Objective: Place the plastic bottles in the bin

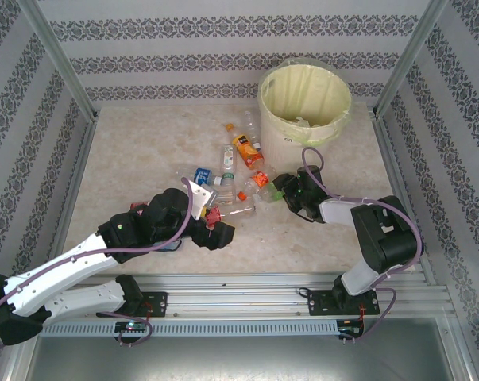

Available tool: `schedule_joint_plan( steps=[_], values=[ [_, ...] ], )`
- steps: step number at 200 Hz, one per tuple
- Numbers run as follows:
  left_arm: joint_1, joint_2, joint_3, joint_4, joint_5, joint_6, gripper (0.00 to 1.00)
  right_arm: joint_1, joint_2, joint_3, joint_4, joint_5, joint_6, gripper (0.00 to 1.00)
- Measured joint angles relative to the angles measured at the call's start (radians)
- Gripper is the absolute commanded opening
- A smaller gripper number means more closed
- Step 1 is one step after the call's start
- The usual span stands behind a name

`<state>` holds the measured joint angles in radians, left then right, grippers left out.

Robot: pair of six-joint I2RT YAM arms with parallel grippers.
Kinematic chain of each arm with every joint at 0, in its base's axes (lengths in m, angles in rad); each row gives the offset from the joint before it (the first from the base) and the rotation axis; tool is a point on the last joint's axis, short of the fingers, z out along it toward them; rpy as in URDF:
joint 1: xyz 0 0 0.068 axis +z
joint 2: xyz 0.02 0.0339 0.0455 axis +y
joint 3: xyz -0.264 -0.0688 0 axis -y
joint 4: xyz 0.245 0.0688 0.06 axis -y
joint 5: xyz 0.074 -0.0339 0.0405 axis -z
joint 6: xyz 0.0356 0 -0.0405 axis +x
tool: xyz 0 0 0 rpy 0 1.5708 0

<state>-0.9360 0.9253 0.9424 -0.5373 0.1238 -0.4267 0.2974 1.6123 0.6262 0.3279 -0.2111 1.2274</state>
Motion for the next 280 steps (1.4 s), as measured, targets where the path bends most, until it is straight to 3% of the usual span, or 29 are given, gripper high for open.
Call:
schedule_joint_plan(
  steps=[46, 93, 184, 232, 280],
  values=[
    [0.000, 0.000, 0.000, 0.001, 0.000, 0.000, 1.00, -0.021, -0.087, -0.005, -0.088, 0.022, -0.050, 0.60],
    [0.000, 0.000, -0.006, 0.023, 0.007, -0.005, 1.00, -0.022, -0.320, -0.034, -0.245, 0.072, -0.152, 0.58],
    [0.000, 0.000, -0.012, 0.069, 0.030, -0.027, 1.00, -0.080, -0.819, -0.002, -0.767, 0.197, -0.443, 0.54],
    [0.000, 0.017, -0.017, 0.101, 0.034, -0.037, 1.00, -0.080, -0.893, 0.152, -0.898, 0.211, -0.580, 0.54],
    [0.000, 0.019, -0.018, 0.127, 0.037, -0.053, 1.00, -0.080, -0.860, 0.365, -0.947, 0.222, -0.736, 0.54]
  ],
)
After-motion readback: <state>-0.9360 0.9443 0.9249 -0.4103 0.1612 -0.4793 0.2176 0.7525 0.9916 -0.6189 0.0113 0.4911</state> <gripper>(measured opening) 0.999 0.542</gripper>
